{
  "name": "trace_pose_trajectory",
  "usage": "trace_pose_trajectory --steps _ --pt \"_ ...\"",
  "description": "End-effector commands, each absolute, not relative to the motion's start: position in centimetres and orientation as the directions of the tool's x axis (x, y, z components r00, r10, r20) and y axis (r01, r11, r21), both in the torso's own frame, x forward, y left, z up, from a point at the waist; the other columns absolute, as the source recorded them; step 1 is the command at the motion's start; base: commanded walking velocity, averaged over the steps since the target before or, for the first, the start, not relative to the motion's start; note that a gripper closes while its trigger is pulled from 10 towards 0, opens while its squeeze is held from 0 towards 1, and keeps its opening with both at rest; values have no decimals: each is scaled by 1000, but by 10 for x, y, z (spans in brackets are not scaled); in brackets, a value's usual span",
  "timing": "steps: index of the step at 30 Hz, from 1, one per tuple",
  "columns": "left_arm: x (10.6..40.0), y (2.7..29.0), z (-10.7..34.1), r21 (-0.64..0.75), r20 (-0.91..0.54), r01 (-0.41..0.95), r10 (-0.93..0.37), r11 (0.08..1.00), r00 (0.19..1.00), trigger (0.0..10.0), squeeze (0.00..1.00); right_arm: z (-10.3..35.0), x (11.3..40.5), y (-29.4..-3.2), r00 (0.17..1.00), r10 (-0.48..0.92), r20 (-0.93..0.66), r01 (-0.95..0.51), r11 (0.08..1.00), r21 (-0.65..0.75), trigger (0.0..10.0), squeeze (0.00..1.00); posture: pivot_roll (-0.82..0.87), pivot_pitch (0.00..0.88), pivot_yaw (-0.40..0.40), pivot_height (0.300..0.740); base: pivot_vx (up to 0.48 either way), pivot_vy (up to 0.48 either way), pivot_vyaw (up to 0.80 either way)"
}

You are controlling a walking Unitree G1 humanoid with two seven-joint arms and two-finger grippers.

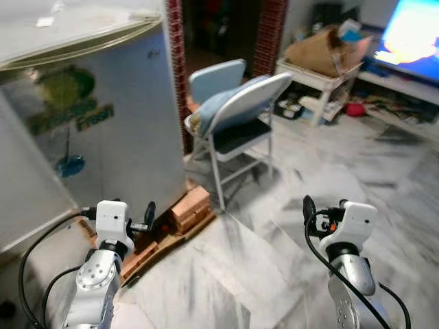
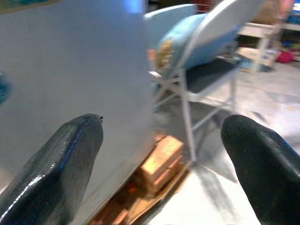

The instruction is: Restocking fridge

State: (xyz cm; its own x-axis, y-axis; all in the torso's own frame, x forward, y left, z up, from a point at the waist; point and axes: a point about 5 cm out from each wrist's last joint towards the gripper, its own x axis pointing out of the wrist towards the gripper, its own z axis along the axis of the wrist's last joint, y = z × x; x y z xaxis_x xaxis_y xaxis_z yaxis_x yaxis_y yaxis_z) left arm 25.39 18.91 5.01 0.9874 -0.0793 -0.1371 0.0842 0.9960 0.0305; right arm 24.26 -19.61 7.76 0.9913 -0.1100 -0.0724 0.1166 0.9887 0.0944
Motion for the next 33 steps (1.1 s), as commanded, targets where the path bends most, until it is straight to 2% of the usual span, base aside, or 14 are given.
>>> trace_pose_trajectory --steps 1,22,28,33 --pt "255 180 52 28 -129 101 -96 995 987 10000 0 78 243 -203 989 -128 -77 134 987 83 10000 0 -33 0 25 740 0 480 0" --pt "252 174 50 38 -139 96 -90 995 986 10000 0 82 251 -200 995 -84 -59 89 993 79 10000 0 -20 0 16 740 0 480 0" --pt "253 173 51 43 -134 94 -87 995 987 10000 0 82 254 -199 996 -73 -57 77 994 82 10000 0 -12 0 7 740 0 480 630" --pt "252 175 50 48 -135 81 -74 996 988 10000 0 80 255 -197 996 -61 -71 67 994 83 10000 0 -4 0 -6 740 0 480 0"
